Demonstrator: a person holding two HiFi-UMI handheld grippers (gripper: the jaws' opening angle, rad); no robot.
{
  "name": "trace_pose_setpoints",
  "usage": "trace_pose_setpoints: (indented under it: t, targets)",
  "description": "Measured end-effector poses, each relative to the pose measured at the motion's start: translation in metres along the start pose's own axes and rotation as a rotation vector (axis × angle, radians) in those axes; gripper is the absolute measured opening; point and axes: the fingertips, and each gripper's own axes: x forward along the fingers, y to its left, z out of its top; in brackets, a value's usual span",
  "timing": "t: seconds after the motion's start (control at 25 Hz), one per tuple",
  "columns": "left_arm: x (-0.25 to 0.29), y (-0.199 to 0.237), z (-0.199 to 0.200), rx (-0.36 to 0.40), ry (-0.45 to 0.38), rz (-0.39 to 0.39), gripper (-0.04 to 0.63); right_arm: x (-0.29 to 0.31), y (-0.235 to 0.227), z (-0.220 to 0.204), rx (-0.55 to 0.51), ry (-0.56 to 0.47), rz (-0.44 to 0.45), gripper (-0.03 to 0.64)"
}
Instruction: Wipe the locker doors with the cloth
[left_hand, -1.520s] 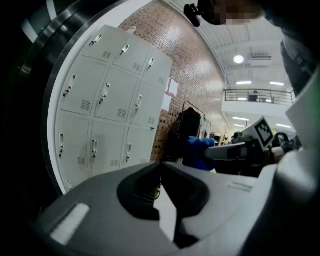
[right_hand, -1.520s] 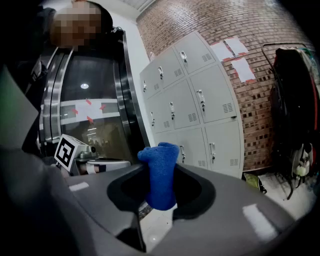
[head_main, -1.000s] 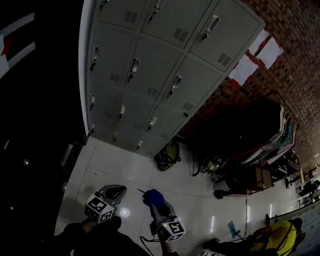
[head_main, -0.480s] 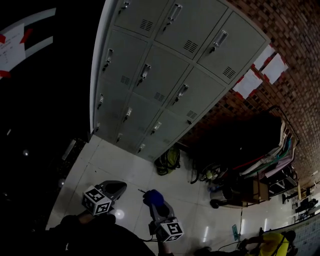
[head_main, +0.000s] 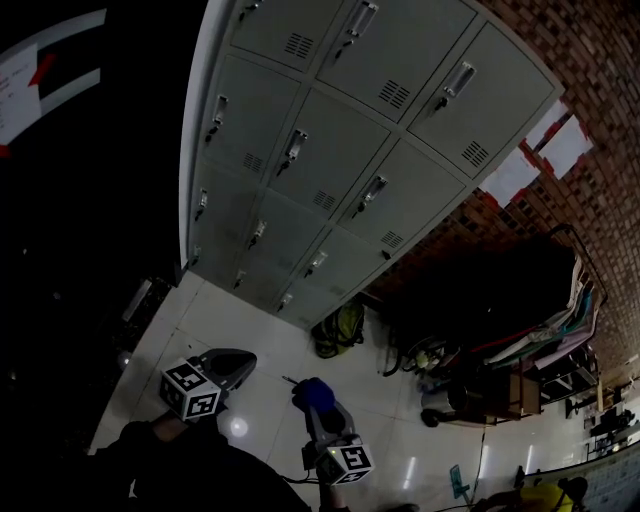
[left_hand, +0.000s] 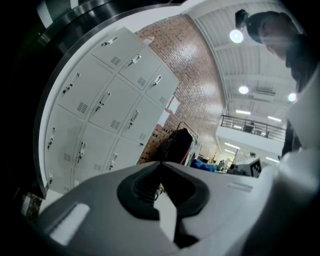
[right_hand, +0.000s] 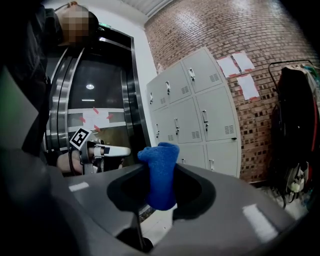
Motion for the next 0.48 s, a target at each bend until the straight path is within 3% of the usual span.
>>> trace_pose_setpoints:
  t: [0.24, 0.48]
  targets:
    - [0.027, 0.063, 0.037, 0.031, -0.005, -0.01, -0.02, 0.071, -0.02, 0.017, -0.015, 0.017, -0.003, 0.12]
    - [0.058, 0.178, 0.1, 0.124, 0.016, -0.03, -0.02, 0.207, -0.031, 0.052, -0.037, 0.02, -0.015, 0.12]
